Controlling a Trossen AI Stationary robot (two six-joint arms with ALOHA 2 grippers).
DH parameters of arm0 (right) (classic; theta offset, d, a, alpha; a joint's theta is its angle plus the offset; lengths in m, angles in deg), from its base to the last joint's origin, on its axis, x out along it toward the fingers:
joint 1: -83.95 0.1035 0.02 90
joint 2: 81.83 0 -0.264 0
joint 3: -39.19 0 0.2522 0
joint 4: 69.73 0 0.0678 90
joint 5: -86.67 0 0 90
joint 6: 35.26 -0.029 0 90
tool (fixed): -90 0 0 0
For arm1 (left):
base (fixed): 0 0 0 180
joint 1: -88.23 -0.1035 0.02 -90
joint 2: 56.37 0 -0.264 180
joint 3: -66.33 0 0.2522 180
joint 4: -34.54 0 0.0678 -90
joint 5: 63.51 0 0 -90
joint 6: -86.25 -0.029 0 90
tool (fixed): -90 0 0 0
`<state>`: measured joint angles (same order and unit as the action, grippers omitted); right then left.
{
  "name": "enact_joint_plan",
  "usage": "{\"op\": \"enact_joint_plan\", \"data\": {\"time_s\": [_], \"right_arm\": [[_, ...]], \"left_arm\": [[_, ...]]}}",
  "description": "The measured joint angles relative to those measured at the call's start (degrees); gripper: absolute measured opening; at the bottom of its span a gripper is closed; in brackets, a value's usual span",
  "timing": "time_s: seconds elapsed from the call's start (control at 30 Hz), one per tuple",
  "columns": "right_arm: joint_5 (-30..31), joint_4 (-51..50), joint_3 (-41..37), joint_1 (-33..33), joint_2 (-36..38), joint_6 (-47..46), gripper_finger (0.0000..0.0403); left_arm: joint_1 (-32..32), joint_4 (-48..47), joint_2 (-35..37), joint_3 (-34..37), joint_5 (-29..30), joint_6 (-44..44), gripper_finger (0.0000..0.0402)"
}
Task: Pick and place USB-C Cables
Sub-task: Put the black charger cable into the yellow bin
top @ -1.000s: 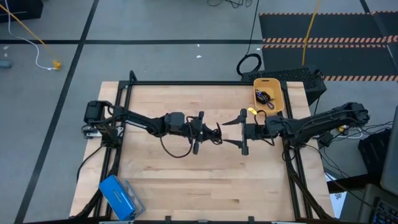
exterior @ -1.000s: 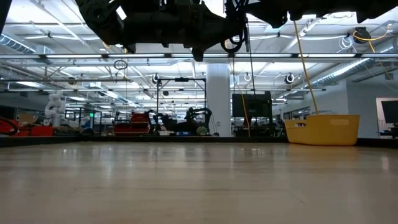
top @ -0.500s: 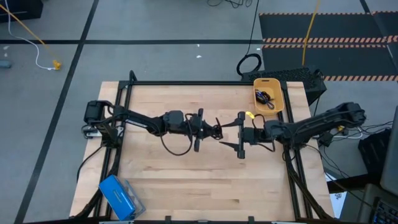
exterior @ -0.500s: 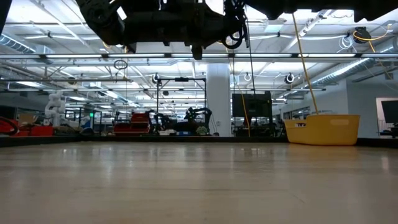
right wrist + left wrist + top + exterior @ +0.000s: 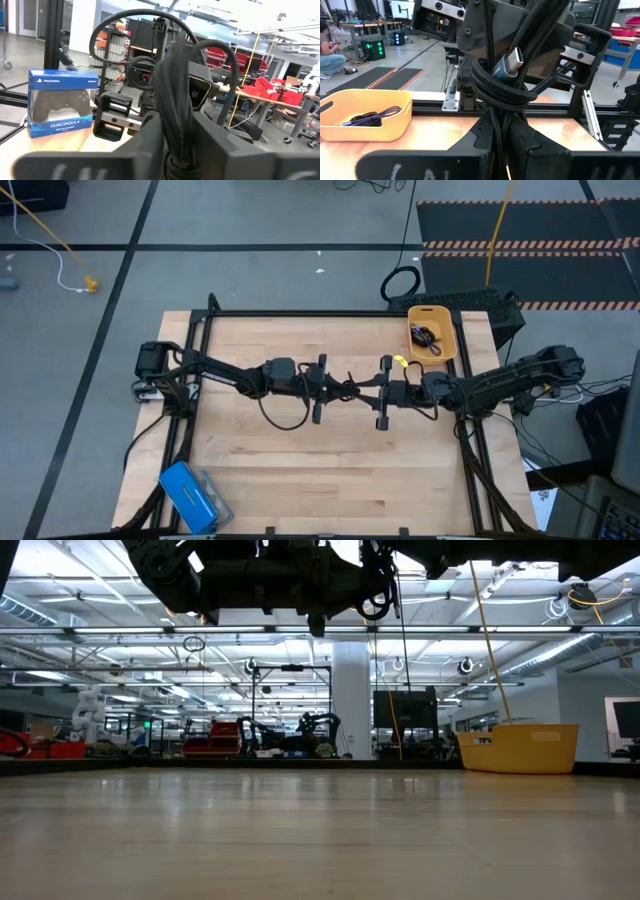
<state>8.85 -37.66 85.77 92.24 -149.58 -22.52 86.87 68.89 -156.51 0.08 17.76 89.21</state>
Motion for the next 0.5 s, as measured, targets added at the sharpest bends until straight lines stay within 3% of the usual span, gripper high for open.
{"op": "enact_joint_plan", "data": {"time_s": [0.2,0.33,0.5], "right_arm": [[0.0,-0.2,0.0,0.0,0.0,0.0,0.001],[-0.2,-0.2,0.0,0.0,0.0,-0.1,0.0016],[-0.2,-0.3,0.0,0.0,0.5,-0.1,0.0018]], "left_arm": [[0.1,-0.4,0.0,0.0,-0.2,0.0,0.0031],[0.7,-0.4,0.0,0.0,-0.1,0.0,0.004],[1.2,-1.7,1.7,0.0,-0.2,0.1,0.0096]]}}
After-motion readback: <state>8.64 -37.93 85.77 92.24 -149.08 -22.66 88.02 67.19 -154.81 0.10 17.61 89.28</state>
